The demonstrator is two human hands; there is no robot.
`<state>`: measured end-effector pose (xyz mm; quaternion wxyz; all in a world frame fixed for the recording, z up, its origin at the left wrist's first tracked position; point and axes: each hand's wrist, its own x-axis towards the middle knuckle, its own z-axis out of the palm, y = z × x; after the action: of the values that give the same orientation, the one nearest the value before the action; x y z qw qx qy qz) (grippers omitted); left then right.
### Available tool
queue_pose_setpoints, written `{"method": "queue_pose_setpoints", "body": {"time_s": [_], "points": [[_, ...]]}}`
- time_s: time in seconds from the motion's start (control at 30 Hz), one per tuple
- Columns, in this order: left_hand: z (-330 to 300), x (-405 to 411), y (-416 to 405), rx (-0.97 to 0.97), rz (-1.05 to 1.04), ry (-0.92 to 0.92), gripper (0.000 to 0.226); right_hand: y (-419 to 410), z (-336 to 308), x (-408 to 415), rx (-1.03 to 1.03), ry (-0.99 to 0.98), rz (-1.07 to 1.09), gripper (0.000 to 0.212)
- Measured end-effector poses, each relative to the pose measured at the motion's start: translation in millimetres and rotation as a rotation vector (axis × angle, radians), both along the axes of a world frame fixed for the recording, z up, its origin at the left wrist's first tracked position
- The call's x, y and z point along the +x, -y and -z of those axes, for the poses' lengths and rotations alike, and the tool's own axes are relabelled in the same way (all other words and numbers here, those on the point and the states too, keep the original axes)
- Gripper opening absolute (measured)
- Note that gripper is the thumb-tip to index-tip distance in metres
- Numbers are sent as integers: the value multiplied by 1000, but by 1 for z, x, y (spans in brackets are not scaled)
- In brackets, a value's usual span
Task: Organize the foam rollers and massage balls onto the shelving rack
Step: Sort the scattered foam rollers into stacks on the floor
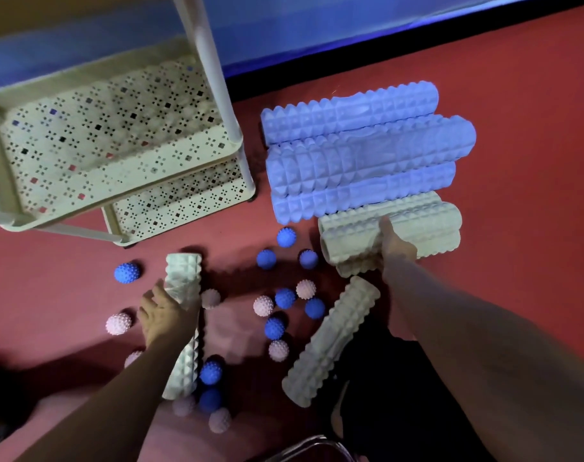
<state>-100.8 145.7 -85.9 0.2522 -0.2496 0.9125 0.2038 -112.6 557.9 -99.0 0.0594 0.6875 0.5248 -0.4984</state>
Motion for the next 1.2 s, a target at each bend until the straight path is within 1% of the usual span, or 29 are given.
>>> {"method": "queue_pose_setpoints", "body": {"time_s": [0.07,0.1,0.13,0.17,0.2,0.23,0.27,0.33,0.4,0.53,0.6,0.67,0.7,0.73,0.83,0.93,0.97,1.03,1.07,1.1,1.13,1.17,1.2], "points": [[11,5,19,28,-29,103,90,21,-6,8,118,-51,21,101],[16,9,28,26,1,177,88,32,-9,17,184,-91,21,98],[25,13,39,14,57,242,83,43,-11,29,264,-85,-3,92],[31,18,45,-1,121,290,76,52,-8,42,328,-40,-48,85],[35,22,47,-18,178,308,71,63,-8,56,348,39,-86,79],[34,25,43,-17,201,277,67,73,-2,71,341,117,-114,81],[31,27,37,7,188,214,67,82,2,83,291,184,-130,88],[24,27,22,51,117,91,75,98,12,102,156,231,-164,101],[23,27,16,65,97,8,80,107,21,116,44,280,-236,106],[17,23,10,56,244,-33,81,109,24,115,14,328,-331,107],[14,22,4,80,336,-63,79,110,26,112,-23,354,-391,115],[10,25,-3,140,401,-70,76,113,38,115,-99,340,-419,132],[8,27,-7,173,408,-67,74,118,38,116,-133,319,-396,138],[7,29,-11,212,405,-62,72,124,34,115,-153,304,-352,136],[1,33,-23,290,395,-24,68,131,28,116,-145,310,-278,118],[-11,31,-44,323,427,-5,63,122,23,115,-109,268,-222,114],[-18,31,-54,341,431,28,65,113,21,115,-87,252,-211,117],[-23,33,-78,386,447,109,77,92,19,117,-58,208,-148,129],[-22,36,-90,409,463,137,81,78,22,120,-54,186,-91,130],[-20,40,-103,435,472,164,82,64,20,120,-51,146,-36,130],[-19,43,-116,470,465,193,77,49,21,122,-62,145,30,131],[-22,47,-131,511,437,238,69,42,7,118,-71,148,101,129],[-24,52,-146,549,392,283,57,35,-6,115,-79,136,179,121]]}}
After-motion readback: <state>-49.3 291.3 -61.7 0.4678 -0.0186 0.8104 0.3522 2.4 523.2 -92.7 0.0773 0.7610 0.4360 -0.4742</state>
